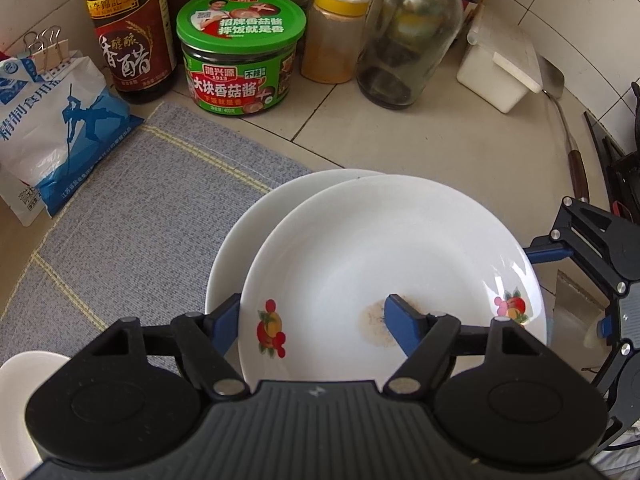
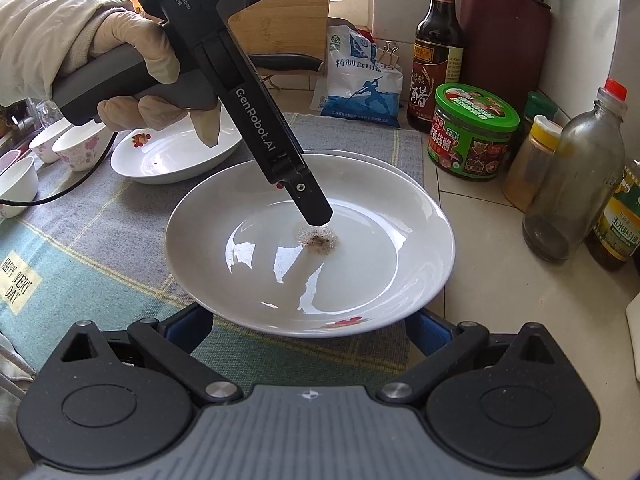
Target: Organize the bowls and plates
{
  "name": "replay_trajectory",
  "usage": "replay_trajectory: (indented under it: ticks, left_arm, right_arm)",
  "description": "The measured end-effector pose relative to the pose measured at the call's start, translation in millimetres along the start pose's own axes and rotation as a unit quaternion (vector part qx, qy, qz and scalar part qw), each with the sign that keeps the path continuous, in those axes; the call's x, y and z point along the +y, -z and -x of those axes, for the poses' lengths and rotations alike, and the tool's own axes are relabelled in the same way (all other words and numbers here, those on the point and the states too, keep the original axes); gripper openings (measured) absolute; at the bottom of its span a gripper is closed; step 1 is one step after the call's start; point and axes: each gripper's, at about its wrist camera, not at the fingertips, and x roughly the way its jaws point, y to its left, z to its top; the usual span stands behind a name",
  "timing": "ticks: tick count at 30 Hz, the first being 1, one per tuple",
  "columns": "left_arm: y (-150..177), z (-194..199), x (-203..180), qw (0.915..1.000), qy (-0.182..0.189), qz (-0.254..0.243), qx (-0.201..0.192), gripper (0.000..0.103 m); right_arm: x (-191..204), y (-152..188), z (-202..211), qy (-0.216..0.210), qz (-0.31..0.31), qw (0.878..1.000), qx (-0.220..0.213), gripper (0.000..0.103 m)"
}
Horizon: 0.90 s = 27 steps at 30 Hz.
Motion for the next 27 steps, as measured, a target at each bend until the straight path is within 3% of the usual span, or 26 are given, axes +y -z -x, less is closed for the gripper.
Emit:
replay_trajectory:
  ticks: [9, 27]
  left_arm:
    - [-1.0, 0.1, 0.5, 1.0000, -0.001, 0.005, 0.002, 0.077]
    - [2.6, 11.9, -2.4, 0.9983, -0.052, 0.004, -0.027, 0.086]
  right_arm:
    - [-0.3, 0.2, 2.1, -0.005, 0.002, 1.000, -0.002, 0.103]
    - [2.2, -1.6, 4.2, 0.005, 0.007, 1.000, -0.017, 0.103]
